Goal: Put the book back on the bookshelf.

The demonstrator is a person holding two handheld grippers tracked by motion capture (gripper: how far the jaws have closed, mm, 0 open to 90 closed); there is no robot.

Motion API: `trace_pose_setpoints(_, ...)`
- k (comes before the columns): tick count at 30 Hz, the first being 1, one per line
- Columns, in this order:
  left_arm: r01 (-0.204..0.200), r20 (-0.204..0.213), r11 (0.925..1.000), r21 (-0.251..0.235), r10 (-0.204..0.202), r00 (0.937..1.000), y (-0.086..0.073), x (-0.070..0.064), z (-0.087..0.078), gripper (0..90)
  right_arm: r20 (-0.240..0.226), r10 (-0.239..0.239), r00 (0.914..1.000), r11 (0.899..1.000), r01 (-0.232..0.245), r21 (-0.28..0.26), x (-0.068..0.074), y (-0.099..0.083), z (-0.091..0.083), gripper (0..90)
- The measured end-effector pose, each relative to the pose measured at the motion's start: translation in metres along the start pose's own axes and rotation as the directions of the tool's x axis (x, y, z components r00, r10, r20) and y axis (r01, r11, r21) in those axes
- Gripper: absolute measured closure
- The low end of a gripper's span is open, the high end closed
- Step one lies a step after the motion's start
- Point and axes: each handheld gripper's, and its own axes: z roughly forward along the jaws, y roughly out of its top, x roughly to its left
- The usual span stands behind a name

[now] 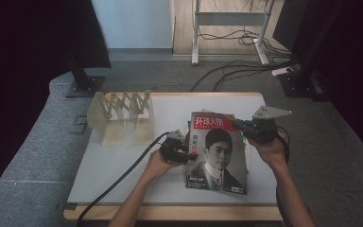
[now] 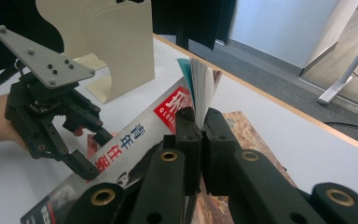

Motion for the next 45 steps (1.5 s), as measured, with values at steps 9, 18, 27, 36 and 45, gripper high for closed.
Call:
trace_pose_setpoints(9,0.031,0.022,0.9989,-0.036,-0.030,0.9993,0.007,-0.006,-0.009,72.9,0.011,0.000,0.9999,1.000,0.000,0.010,0.000,0.004,0.000,83.4)
trace_pose_setpoints(18,0.040,0.043,0.9980,-0.049,-0.037,0.9984,0.016,-0.011,-0.031,79.7,0.010,0.045,0.9989,0.999,-0.045,0.006,-0.008,0.009,-0.008,83.6)
trace_pose_setpoints(27,-0.042,-0.023,0.9949,-0.092,0.040,0.9989,0.026,-0.019,-0.053,81.2,-0.004,0.061,0.9981,0.997,-0.061,-0.042,-0.012,0.019,-0.019,83.9)
trace_pose_setpoints(36,-0.070,-0.065,0.9812,-0.180,0.059,0.9961,0.037,-0.022,-0.072,85.0,0.008,0.039,0.9992,0.995,-0.038,-0.093,-0.010,0.037,-0.032,83.7)
trace_pose_setpoints(45,-0.113,-0.111,0.9599,-0.256,0.087,0.9900,0.040,-0.024,-0.081,87.2,0.035,0.022,0.9992,0.992,-0.017,-0.125,-0.009,0.048,-0.039,84.5)
